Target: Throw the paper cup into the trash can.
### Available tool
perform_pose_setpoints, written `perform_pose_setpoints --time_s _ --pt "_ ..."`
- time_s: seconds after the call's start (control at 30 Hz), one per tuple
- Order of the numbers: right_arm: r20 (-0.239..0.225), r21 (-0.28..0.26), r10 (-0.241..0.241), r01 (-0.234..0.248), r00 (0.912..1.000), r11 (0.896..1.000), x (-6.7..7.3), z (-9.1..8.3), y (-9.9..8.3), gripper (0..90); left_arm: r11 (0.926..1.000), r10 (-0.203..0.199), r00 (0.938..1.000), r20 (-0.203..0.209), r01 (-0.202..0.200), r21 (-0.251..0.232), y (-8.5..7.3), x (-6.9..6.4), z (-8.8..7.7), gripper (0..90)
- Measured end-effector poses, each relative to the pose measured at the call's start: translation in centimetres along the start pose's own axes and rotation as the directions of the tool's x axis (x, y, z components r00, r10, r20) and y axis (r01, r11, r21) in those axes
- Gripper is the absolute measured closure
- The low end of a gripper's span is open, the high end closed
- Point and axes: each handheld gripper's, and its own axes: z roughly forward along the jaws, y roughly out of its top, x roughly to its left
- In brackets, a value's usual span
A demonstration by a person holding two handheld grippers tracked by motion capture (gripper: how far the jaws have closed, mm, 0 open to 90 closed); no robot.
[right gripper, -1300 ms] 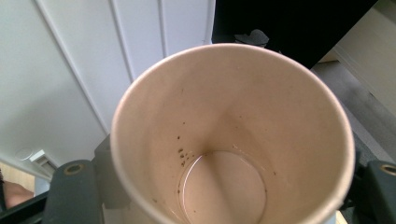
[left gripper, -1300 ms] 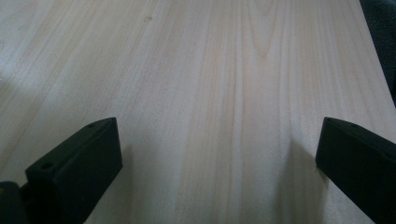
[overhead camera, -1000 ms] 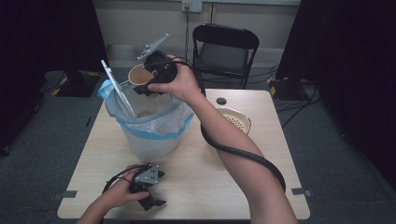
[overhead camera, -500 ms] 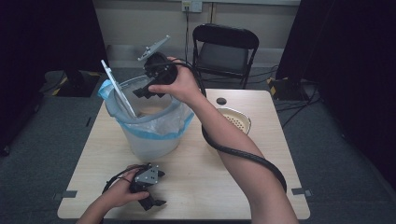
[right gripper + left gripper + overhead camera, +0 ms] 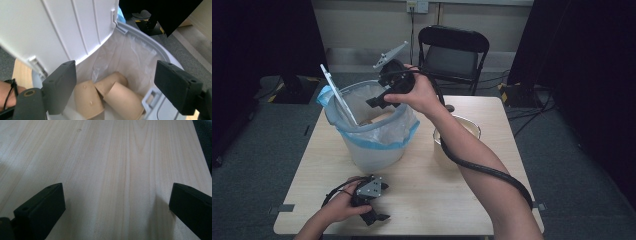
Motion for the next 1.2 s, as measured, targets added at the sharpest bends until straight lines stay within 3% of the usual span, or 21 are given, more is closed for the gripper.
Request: perform_pose_setpoints --time_s 0.63,1.2 --pt "0.014 -0.009 0.037 -0.036 0.9992 0.999 -0.4 -4.5 -4.8 17.7 0.9999 0.011 0.9999 -0.013 -0.011 0.000 0.0 0.1 -0.1 0.0" --pt "-0.001 0.010 0.053 -0.053 0.9986 0.999 1.1 -6.4 -9.1 16.9 0.9999 0.011 0.9999 -0.013 -0.011 0.000 0.0 0.1 -0.1 0.0"
